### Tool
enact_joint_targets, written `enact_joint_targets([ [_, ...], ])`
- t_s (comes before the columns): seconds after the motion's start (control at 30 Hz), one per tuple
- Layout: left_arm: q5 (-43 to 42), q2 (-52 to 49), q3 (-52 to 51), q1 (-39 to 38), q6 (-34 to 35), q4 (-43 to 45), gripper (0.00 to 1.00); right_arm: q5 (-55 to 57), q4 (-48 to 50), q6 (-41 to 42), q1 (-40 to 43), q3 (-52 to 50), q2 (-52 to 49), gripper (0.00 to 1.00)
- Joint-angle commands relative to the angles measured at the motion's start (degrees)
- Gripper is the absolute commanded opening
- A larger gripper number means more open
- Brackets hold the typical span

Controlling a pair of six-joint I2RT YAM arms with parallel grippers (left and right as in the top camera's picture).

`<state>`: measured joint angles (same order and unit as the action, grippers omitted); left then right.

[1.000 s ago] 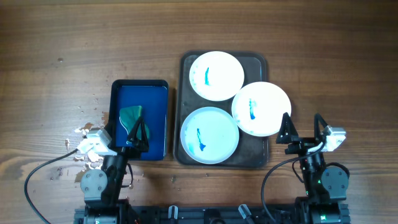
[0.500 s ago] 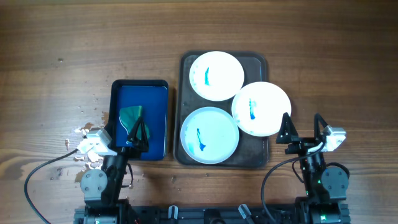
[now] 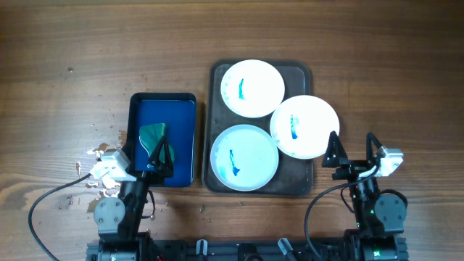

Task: Clean dirty plates on tray and stack at the side
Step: 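Move both grippers from rest toward the sponge and the plates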

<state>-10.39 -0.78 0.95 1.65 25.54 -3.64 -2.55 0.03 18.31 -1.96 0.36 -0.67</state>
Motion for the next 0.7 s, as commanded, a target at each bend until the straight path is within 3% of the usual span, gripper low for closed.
enact_joint_targets([
  [0.0,-0.5,0.4,-0.6,-0.3,-1.1,0.3,1.0,-0.5,0.1,-0.1,-0.2,-0.1,0.2,1.0],
  [0.53,-0.4,0.4,-0.6,-0.3,-1.2,0.3,1.0,-0.5,0.1,-0.1,-0.2,-0.1,0.1,1.0],
  [0.67,4.0,0.4,-0.6,-0.3,-1.1,0.0,1.0,-0.5,0.1,-0.1,-0.2,-0.1,0.1,1.0],
])
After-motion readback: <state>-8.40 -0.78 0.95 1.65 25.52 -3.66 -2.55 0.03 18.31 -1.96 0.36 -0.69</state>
